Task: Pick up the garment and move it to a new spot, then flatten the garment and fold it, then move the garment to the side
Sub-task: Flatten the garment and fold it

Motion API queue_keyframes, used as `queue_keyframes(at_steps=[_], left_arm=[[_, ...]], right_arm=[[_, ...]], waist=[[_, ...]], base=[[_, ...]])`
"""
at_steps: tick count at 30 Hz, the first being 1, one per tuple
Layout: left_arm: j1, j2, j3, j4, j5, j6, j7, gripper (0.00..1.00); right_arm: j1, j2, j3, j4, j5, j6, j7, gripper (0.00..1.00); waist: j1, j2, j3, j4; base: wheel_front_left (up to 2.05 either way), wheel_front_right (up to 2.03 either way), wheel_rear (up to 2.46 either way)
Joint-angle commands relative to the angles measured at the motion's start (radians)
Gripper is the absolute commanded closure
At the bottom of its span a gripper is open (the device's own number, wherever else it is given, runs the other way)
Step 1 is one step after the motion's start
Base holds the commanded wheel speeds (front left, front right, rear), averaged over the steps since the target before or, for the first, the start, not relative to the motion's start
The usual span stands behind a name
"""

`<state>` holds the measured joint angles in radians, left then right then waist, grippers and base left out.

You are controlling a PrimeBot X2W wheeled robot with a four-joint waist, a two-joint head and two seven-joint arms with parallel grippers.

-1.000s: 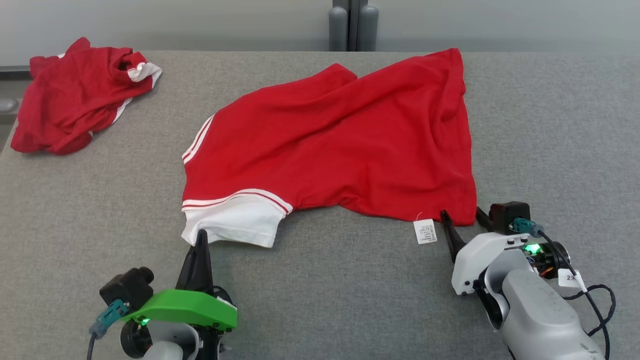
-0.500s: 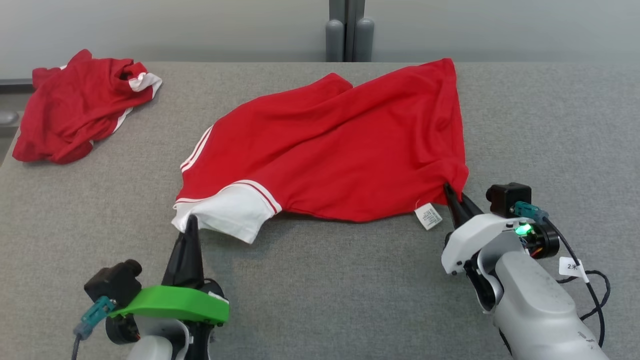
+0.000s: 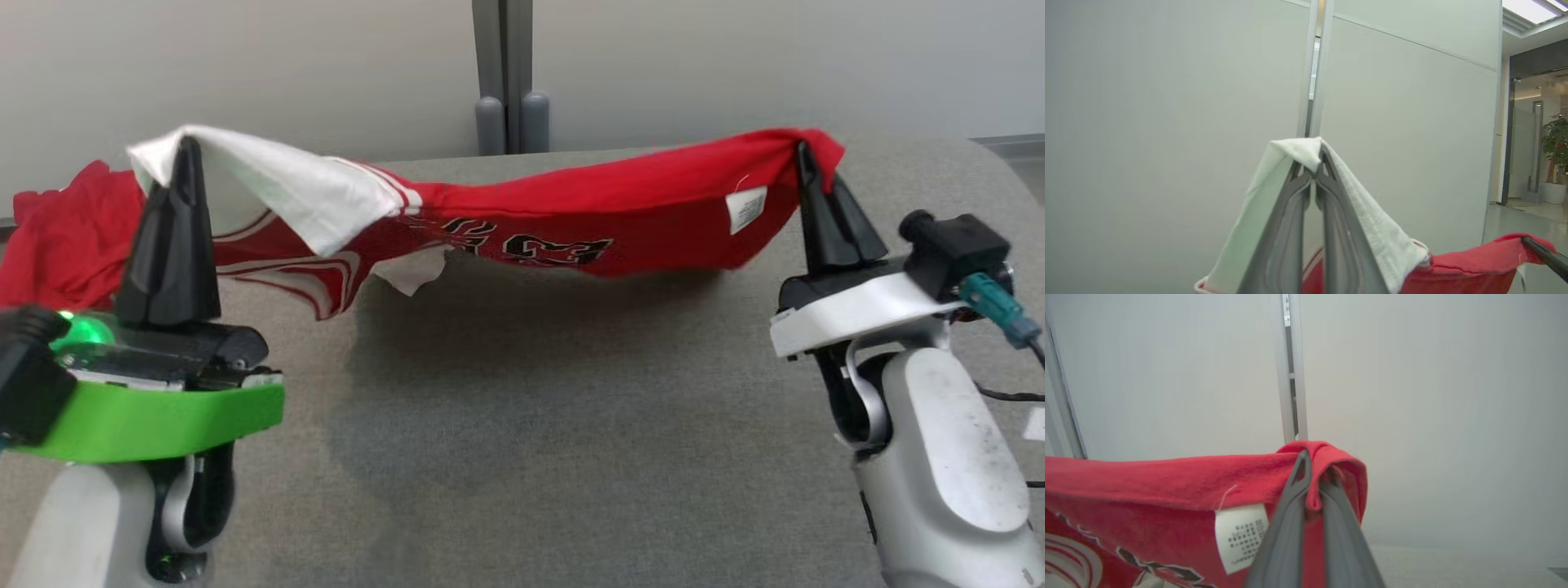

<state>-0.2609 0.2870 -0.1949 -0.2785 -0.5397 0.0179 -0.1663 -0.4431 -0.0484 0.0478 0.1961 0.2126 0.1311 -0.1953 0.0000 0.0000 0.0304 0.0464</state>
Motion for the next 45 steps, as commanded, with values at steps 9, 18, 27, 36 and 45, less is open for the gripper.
queue_keyframes(at_steps=[9, 18, 27, 36, 45], left_arm=[[-0.202, 0.122, 0.017, -0.292, 0.094, 0.016, 0.177, 1.0], [-0.379, 0.165, -0.014, -0.26, 0.072, -0.024, 0.309, 1.0], [-0.586, 0.166, -0.049, 0.039, 0.066, -0.093, 0.299, 1.0], [-1.026, 0.12, -0.124, 0.454, 0.176, -0.13, 0.187, 1.0], [-1.245, 0.026, -0.202, 0.82, 0.262, -0.134, 0.001, 1.0]], right_arm=[[0.086, -0.004, -0.047, -0.566, -0.09, -0.001, 0.219, 1.0], [0.076, -0.012, -0.094, -0.741, -0.115, -0.001, 0.347, 1.0], [-0.135, -0.07, -0.032, -0.481, -0.076, -0.001, 0.323, 1.0], [-0.665, -0.106, 0.043, 0.004, -0.171, -0.001, 0.172, 1.0], [-0.965, -0.058, -0.017, 0.437, -0.337, -0.001, 0.005, 1.0]], waist=[[0.0, 0.0, -0.036, -0.069], [0.0, 0.0, 0.044, -0.085], [0.0, 0.0, 0.198, -0.083], [0.0, 0.0, 0.36, -0.052], [0.0, 0.0, 0.477, -0.004]], base=[[0.0, 0.0, 0.0], [0.0, 0.0, 0.0], [0.0, 0.0, 0.0], [0.0, 0.0, 0.0], [0.0, 0.0, 0.0]])
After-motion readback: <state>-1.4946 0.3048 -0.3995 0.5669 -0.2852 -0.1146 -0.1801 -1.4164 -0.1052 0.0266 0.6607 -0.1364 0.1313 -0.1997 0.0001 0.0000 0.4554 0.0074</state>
